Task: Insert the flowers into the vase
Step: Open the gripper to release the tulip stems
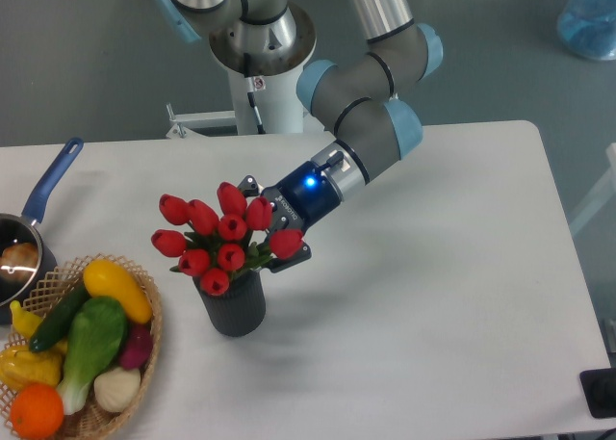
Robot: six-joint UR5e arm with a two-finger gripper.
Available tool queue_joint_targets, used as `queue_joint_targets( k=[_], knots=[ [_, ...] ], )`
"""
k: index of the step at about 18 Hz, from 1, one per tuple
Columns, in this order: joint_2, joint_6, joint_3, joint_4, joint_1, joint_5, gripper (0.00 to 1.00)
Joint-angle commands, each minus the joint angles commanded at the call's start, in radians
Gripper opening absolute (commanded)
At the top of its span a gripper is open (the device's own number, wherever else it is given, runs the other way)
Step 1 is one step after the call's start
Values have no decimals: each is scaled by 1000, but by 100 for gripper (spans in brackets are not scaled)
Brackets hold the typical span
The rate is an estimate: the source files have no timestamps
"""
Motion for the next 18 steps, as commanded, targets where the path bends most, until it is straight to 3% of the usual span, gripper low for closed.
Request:
queue_joint_targets(
  k=[11, 16, 18],
  knots=[
    [-2, 2, 0, 2, 0, 0, 69],
    [-2, 43, 0, 0, 9, 0, 98],
    [-2, 40, 0, 0, 11, 0, 100]
  ],
)
